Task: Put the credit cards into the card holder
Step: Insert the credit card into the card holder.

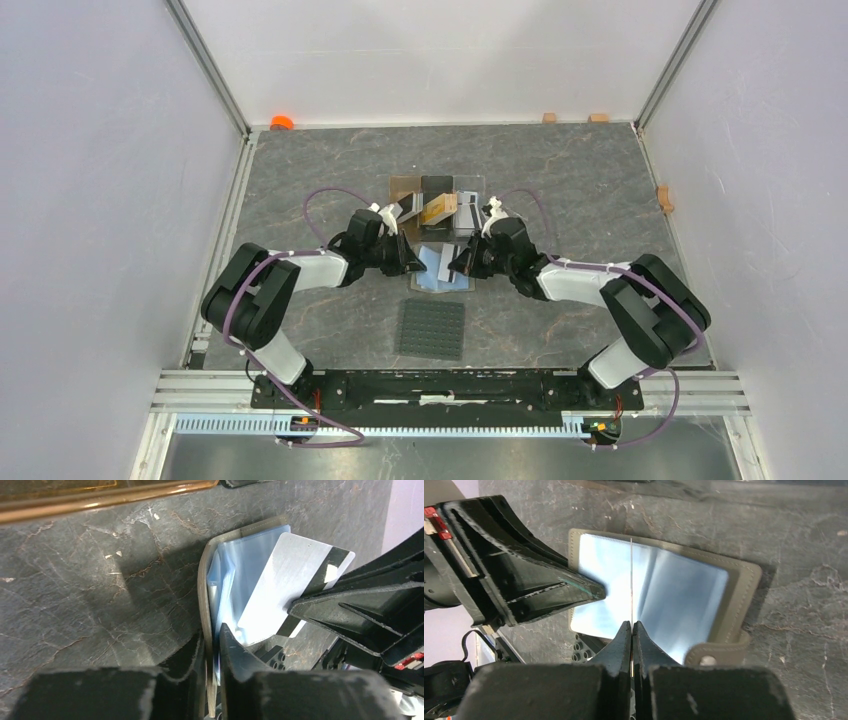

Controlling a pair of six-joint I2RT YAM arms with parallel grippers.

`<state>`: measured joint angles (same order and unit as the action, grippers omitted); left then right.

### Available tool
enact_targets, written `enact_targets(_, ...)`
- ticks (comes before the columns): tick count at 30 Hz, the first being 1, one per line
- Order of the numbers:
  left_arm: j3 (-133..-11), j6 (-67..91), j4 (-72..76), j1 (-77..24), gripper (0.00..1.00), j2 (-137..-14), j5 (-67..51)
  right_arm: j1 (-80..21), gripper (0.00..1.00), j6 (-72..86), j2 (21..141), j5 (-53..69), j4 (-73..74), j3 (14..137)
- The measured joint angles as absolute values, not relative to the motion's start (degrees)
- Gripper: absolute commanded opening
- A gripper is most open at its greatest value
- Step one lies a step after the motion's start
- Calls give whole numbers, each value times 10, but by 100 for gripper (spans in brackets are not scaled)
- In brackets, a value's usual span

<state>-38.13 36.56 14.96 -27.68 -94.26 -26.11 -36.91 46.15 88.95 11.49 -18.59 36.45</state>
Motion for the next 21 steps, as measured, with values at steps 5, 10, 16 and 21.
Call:
enact_targets(5,-382,353,127,-277,42,-943,-246,-351,0,483,903,142,-216,334)
enact_targets(10,-387,344,103,-276,42,-940,-230,-339,0,503,917,166,-247,317)
enact_targets(16,-390,342,77,-276,40,-930,-214,-327,0,535,933,194,-304,295)
enact_targets(21,-390,335,48,-277,30,-917,-192,-324,0,559,948,213,-338,286)
